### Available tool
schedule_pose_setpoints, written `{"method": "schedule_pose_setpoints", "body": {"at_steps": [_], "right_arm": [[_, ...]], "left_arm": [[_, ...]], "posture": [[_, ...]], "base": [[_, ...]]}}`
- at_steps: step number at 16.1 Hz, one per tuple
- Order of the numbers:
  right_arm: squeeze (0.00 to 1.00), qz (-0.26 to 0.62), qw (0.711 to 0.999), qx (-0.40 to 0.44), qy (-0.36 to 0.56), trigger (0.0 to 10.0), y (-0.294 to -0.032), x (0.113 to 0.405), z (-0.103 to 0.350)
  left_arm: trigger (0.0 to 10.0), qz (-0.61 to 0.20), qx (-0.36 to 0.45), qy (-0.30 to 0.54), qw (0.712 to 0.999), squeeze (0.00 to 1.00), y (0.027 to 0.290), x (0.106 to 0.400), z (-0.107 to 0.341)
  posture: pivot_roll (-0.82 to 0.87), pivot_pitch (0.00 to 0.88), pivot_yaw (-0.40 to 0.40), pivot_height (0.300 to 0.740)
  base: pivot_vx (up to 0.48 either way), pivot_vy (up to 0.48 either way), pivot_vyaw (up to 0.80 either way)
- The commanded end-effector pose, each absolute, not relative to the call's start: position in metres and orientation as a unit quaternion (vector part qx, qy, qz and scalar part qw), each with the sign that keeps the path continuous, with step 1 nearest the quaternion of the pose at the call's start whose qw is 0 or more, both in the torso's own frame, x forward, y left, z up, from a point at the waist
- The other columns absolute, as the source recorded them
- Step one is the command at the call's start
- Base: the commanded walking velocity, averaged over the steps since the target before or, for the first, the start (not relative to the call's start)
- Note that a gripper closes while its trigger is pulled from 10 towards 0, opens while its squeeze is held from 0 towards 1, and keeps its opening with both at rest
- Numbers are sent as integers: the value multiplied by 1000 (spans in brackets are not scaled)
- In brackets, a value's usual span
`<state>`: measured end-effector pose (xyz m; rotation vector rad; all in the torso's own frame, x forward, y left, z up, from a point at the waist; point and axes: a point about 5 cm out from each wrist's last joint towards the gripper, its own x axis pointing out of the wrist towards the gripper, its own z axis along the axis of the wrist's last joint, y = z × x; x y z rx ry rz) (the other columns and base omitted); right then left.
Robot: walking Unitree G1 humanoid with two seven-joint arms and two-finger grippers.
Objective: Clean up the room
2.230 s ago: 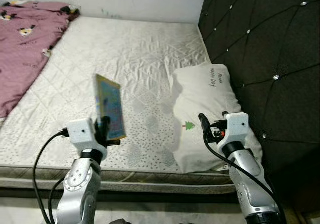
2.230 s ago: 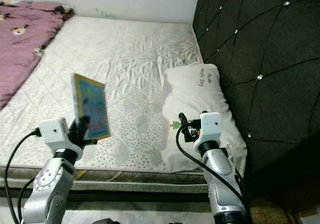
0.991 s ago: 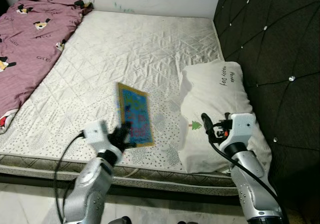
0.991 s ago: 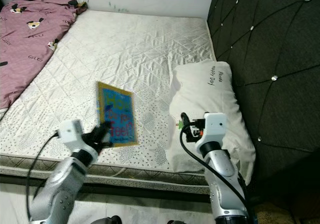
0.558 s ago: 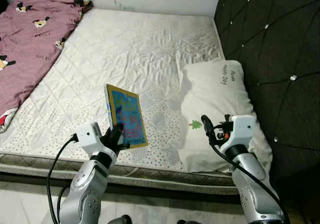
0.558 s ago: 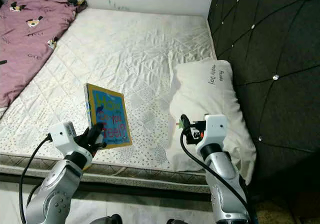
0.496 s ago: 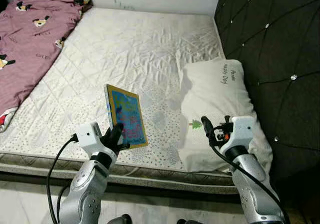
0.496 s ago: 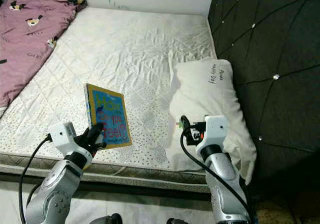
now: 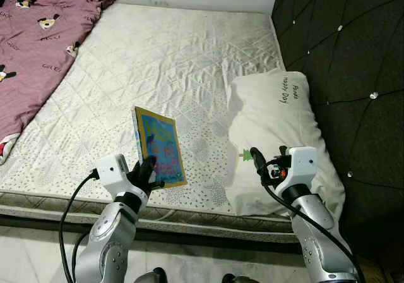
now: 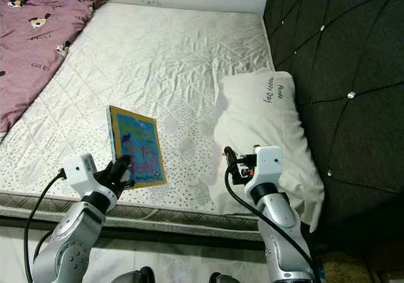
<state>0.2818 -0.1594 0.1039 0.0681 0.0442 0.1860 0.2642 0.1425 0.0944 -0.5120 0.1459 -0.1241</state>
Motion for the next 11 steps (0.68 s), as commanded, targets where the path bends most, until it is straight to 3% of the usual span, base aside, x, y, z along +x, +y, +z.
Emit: {"method": "schedule_pose_setpoints", "body": {"at_steps": [1,7,11], "right_arm": [[0,95,995,35,24,10000,-160,281,104],[0,103,994,38,24,10000,-158,281,105],[0,101,994,33,28,10000,-160,282,103]], "left_arm": [[10000,-69,-251,53,964,0,139,263,103],[10000,-66,-248,52,965,0,139,263,103],[10000,-65,-257,31,964,0,142,263,107]], "posture": [[-6,172,-17,693],[-5,173,-22,619],[-9,183,-25,619]], "base": [[0,0,0],[0,0,0],[0,0,0]]}}
